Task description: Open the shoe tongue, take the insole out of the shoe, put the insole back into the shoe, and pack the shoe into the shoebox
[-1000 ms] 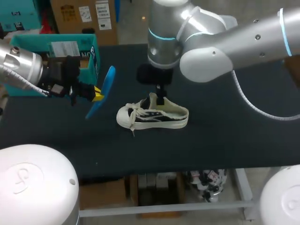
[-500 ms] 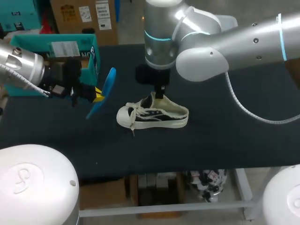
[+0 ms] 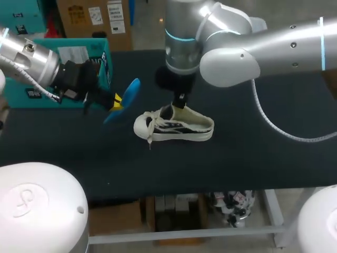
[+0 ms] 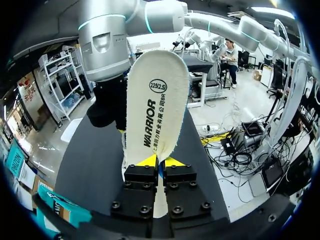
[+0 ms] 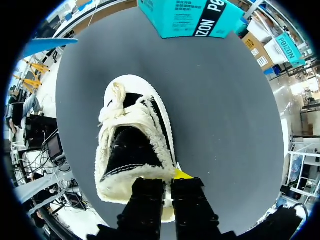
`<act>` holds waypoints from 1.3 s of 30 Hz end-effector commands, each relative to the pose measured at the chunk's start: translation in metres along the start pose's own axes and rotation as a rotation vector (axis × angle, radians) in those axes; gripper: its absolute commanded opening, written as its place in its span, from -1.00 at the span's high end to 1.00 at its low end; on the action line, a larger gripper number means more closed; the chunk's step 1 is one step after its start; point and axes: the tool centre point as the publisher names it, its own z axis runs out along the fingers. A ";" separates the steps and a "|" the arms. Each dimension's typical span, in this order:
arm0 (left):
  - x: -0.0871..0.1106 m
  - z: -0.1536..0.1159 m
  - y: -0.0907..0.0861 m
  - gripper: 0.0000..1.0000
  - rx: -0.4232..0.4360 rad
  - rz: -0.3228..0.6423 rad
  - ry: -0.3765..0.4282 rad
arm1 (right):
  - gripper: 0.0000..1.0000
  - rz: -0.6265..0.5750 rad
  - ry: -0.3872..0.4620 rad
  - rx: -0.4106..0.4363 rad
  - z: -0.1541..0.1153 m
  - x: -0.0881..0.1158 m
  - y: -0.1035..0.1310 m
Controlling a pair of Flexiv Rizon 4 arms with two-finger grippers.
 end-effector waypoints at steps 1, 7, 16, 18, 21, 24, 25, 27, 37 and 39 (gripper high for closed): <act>-0.020 0.010 -0.004 1.00 0.010 0.055 0.108 | 1.00 0.077 0.006 -0.005 -0.012 0.002 -0.007; -0.036 0.024 -0.014 1.00 0.025 0.144 0.184 | 1.00 0.240 0.027 -0.022 -0.021 0.007 -0.015; -0.058 0.045 -0.030 1.00 0.056 0.259 0.293 | 1.00 0.478 0.073 -0.084 -0.026 0.018 -0.023; -0.062 0.049 -0.033 1.00 0.060 0.286 0.315 | 1.00 0.520 0.078 -0.101 -0.027 0.021 -0.024; -0.066 0.054 -0.038 1.00 0.066 0.331 0.340 | 1.00 0.583 0.087 -0.124 -0.027 0.026 -0.023; -0.071 0.059 -0.042 1.00 0.074 0.372 0.365 | 1.00 0.651 0.086 -0.164 -0.026 0.031 -0.024; -0.071 0.060 -0.044 1.00 0.074 0.383 0.370 | 1.00 0.672 0.084 -0.170 -0.026 0.033 -0.024; -0.073 0.064 -0.047 1.00 0.080 0.411 0.388 | 1.00 0.711 0.083 -0.195 -0.025 0.036 -0.025; -0.075 0.070 -0.058 1.00 0.106 0.513 0.435 | 1.00 0.843 0.055 -0.268 -0.022 0.052 -0.029; -0.074 0.070 -0.058 1.00 0.108 0.522 0.437 | 1.00 0.855 0.053 -0.285 -0.019 0.053 -0.031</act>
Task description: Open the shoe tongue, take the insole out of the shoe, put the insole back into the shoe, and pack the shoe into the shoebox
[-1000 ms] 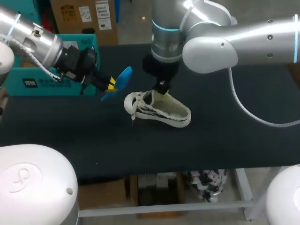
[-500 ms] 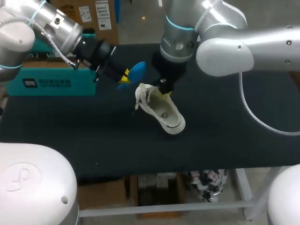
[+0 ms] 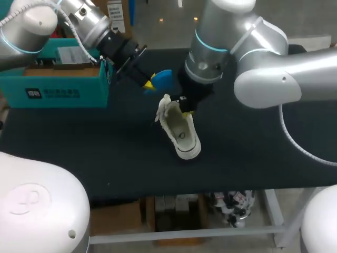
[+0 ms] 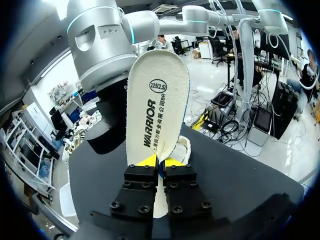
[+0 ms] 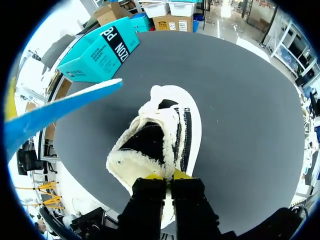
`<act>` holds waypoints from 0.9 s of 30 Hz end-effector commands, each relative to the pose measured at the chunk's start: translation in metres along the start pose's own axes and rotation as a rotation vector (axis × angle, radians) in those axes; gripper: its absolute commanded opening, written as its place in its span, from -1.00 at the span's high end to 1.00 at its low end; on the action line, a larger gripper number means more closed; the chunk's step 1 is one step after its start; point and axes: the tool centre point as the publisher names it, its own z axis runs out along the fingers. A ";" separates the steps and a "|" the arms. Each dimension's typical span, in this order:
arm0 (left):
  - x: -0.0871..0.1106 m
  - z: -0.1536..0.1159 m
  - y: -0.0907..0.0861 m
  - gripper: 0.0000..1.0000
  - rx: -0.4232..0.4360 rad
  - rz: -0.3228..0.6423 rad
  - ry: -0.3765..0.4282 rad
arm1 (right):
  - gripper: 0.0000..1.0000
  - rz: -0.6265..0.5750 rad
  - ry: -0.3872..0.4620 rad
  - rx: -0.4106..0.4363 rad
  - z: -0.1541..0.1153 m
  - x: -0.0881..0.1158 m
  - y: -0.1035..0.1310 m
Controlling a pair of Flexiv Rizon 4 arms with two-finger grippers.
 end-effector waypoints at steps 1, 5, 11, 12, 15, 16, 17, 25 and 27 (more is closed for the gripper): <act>-0.003 -0.001 0.004 1.00 0.009 0.013 0.073 | 1.00 0.019 0.002 -0.120 0.004 -0.002 -0.008; 0.003 -0.002 0.010 1.00 0.006 0.018 0.071 | 1.00 0.053 0.010 -0.151 0.011 -0.007 -0.013; 0.018 -0.009 0.018 1.00 0.030 0.063 0.073 | 1.00 0.076 0.022 -0.177 0.017 -0.011 -0.014; 0.020 -0.010 0.018 1.00 0.035 0.076 0.080 | 1.00 0.078 0.023 -0.180 0.018 -0.011 -0.014; 0.028 -0.013 0.019 1.00 0.053 0.099 0.094 | 1.00 0.090 0.025 -0.184 0.019 -0.013 -0.014; 0.030 -0.014 0.019 1.00 0.057 0.108 0.098 | 1.00 0.093 0.028 -0.186 0.019 -0.013 -0.015; 0.034 -0.015 0.018 1.00 0.056 0.121 0.100 | 1.00 0.096 0.030 -0.190 0.020 -0.014 -0.015; 0.051 -0.015 0.009 1.00 0.059 0.170 0.110 | -1.00 0.109 0.035 -0.238 0.019 -0.011 -0.018; 0.054 -0.016 0.006 1.00 0.061 0.178 0.111 | -1.00 0.103 0.027 -0.249 0.014 -0.008 -0.019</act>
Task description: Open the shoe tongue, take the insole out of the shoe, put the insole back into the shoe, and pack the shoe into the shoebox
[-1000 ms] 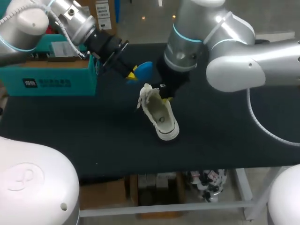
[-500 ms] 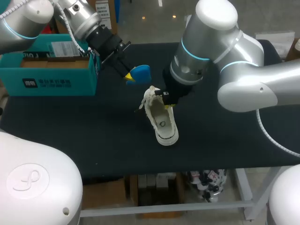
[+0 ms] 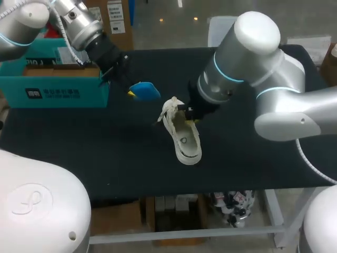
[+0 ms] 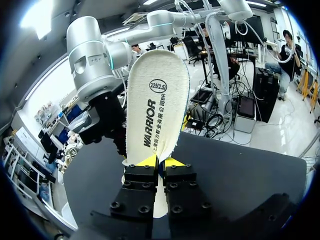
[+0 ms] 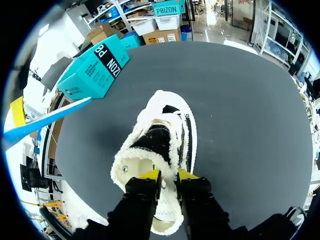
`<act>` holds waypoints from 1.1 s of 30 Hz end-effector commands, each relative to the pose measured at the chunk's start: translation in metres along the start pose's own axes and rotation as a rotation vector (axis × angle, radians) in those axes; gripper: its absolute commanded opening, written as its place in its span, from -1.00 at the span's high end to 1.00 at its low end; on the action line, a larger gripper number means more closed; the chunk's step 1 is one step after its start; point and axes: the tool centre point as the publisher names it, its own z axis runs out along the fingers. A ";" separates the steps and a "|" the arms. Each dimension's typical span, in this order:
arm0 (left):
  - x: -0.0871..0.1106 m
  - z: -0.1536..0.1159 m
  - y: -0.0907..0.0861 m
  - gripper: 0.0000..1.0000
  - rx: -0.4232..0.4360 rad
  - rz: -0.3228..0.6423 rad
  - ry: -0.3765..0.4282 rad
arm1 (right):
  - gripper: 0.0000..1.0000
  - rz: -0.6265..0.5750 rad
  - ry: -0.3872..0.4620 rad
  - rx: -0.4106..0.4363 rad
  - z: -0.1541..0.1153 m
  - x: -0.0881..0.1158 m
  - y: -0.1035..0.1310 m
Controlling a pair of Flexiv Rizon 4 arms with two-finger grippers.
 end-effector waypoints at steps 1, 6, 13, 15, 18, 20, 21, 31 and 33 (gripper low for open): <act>0.009 0.001 -0.010 1.00 -0.011 0.013 -0.012 | -1.00 -0.007 -0.020 -0.090 -0.009 0.004 -0.008; 0.017 0.003 -0.023 1.00 -0.006 0.043 0.000 | -1.00 -0.016 -0.018 -0.158 -0.036 0.006 -0.017; 0.035 0.016 -0.039 1.00 -0.001 0.073 0.022 | -1.00 -0.034 0.108 -0.257 -0.059 0.004 -0.026; 0.038 0.019 -0.043 1.00 0.012 0.075 0.035 | -1.00 -0.034 0.108 -0.257 -0.059 0.004 -0.026; 0.047 0.025 -0.048 1.00 0.013 0.080 0.040 | -1.00 -0.034 0.108 -0.257 -0.059 0.004 -0.026; 0.053 0.032 -0.053 1.00 0.010 0.099 0.047 | -1.00 -0.034 0.108 -0.257 -0.059 0.004 -0.026; 0.056 0.036 -0.055 1.00 0.008 0.107 0.050 | -1.00 -0.034 0.108 -0.257 -0.059 0.004 -0.026; 0.058 0.086 -0.068 1.00 -0.027 0.180 0.081 | -1.00 0.051 0.122 -0.254 -0.060 -0.002 -0.026; 0.059 0.092 -0.069 1.00 -0.046 0.218 0.075 | -1.00 0.120 0.184 -0.259 -0.062 -0.001 -0.029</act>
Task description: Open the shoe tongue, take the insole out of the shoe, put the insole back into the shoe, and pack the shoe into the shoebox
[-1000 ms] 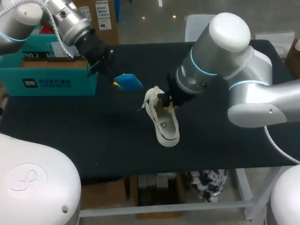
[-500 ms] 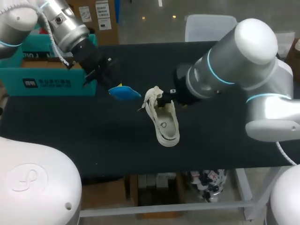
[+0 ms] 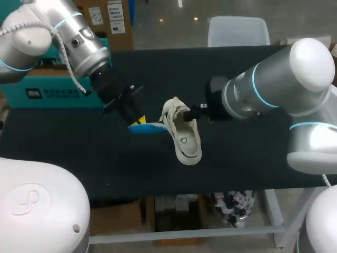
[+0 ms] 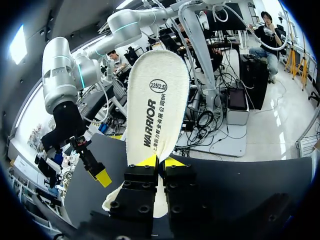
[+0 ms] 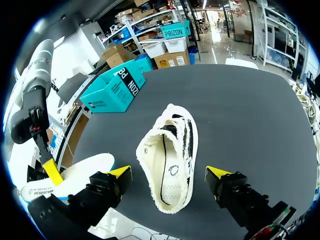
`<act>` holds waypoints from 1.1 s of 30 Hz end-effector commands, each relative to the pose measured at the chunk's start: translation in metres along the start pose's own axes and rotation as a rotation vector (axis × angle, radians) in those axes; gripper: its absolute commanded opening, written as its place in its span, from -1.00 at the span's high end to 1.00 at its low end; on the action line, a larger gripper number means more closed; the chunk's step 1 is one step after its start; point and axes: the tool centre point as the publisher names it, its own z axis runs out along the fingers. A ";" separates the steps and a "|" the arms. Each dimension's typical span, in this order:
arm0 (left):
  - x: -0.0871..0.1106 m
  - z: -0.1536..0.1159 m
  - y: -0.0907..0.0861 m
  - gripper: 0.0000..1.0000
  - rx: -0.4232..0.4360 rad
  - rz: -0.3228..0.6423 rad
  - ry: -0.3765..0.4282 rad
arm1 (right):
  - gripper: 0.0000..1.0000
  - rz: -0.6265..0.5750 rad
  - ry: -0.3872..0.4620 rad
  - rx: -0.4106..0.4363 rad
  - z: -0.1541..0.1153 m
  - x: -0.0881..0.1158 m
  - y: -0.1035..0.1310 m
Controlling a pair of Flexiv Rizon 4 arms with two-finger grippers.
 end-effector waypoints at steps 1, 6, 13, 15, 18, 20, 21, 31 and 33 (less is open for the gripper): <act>-0.002 0.018 -0.006 1.00 -0.047 0.036 -0.016 | -1.00 0.169 0.050 -0.075 -0.003 -0.008 -0.004; -0.008 0.028 -0.006 1.00 -0.065 0.059 -0.027 | -1.00 0.430 0.160 -0.091 -0.007 -0.021 -0.009; -0.008 0.028 -0.006 1.00 -0.065 0.059 -0.027 | -1.00 0.430 0.160 -0.091 -0.007 -0.021 -0.009; -0.008 0.028 -0.006 1.00 -0.065 0.059 -0.027 | -1.00 0.430 0.160 -0.091 -0.007 -0.021 -0.009; -0.008 0.028 -0.006 1.00 -0.065 0.059 -0.027 | -1.00 0.430 0.160 -0.091 -0.007 -0.021 -0.009; -0.008 0.028 -0.006 1.00 -0.065 0.059 -0.027 | -1.00 0.430 0.160 -0.091 -0.007 -0.021 -0.009; -0.008 0.028 -0.006 1.00 -0.065 0.059 -0.027 | -1.00 0.430 0.160 -0.091 -0.007 -0.021 -0.009; -0.012 0.061 0.001 1.00 -0.083 0.095 -0.065 | -1.00 0.686 0.259 -0.006 -0.008 -0.031 0.005; -0.013 0.068 0.003 1.00 -0.102 0.100 -0.060 | -1.00 0.726 0.289 0.019 -0.010 -0.032 0.005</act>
